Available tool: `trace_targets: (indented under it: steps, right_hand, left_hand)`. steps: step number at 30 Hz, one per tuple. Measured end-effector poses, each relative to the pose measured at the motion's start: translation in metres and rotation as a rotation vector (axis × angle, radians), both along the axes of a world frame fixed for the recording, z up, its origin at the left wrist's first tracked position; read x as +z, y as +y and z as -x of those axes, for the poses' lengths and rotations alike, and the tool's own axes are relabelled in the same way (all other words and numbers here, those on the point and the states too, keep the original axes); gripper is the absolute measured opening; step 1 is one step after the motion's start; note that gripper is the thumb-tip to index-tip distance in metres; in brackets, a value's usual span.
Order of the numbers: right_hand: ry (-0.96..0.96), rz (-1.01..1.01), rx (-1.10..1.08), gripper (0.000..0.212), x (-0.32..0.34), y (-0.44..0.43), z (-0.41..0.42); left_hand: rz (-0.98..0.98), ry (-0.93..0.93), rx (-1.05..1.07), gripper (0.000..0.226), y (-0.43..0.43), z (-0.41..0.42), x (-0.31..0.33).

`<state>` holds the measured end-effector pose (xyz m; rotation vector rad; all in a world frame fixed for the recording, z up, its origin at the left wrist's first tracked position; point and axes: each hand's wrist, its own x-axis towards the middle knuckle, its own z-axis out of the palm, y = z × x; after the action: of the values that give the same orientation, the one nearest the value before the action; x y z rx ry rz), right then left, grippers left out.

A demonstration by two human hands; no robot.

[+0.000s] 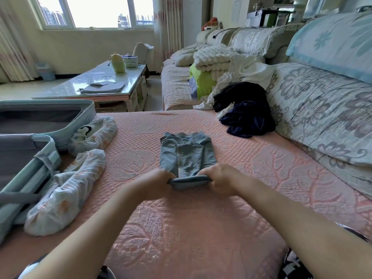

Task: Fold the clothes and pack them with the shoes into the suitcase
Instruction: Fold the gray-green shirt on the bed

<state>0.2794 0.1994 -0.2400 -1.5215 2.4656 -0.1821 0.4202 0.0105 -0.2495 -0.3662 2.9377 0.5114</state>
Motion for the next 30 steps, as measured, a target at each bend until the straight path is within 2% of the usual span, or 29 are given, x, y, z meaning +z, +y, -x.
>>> trace_targets:
  steps: [3,5,8,9,11,13,15,17,18,20,23,25,28,30]
  right_hand:
    - [-0.290,0.062,-0.021,0.010,0.013,0.012,0.007]
    - [-0.365,0.161,-0.042,0.009,0.015,0.017,0.010]
    - [-0.336,0.372,-0.163,0.013,0.009,0.014,0.023]
    - [-0.324,0.437,-0.227,0.012,0.006,0.011,0.028]
    - [-0.321,0.517,-0.352,0.010,-0.001,0.004,0.038]
    - [-0.316,0.526,-0.415,0.009,-0.009,-0.003,0.045]
    - [-0.294,0.493,-0.432,0.007,-0.019,-0.010,0.049]
    - [-0.270,0.464,-0.434,0.012,-0.029,-0.015,0.049]
    - [-0.251,0.460,-0.440,0.014,-0.034,-0.017,0.049]
    - [-0.192,0.473,-0.462,0.017,-0.040,-0.021,0.049]
    - [-0.083,0.479,-0.509,0.019,-0.046,-0.025,0.052]
    - [0.027,0.446,-0.528,0.023,-0.050,-0.028,0.053]
    - [0.240,0.383,-0.458,0.028,-0.060,-0.031,0.052]
    - [0.298,0.382,-0.408,0.027,-0.064,-0.032,0.052]
  left_hand:
    - [-0.197,-0.101,0.020,0.016,-0.006,-0.009,0.027]
    - [-0.359,-0.081,0.054,0.012,-0.012,-0.016,0.033]
    - [-0.627,0.194,0.261,0.012,-0.022,-0.011,0.028]
    - [-0.654,0.317,0.343,0.015,-0.025,-0.005,0.024]
    - [-0.467,0.477,0.436,0.015,-0.026,0.009,0.016]
    - [-0.123,0.551,0.448,0.026,-0.017,0.020,0.007]
    - [0.231,0.656,0.298,0.041,-0.004,0.028,0.002]
    - [0.454,0.691,0.000,0.042,0.012,0.038,-0.006]
    - [0.476,0.662,-0.128,0.036,0.020,0.042,-0.011]
    - [0.439,0.541,-0.192,0.037,0.029,0.046,-0.025]
    - [0.424,0.324,-0.086,0.060,0.029,0.043,-0.041]
    - [0.349,0.208,-0.033,0.074,0.023,0.042,-0.044]
    - [0.189,0.152,0.001,0.060,0.015,0.049,-0.044]
    - [0.011,0.170,0.063,0.050,0.006,0.054,-0.041]
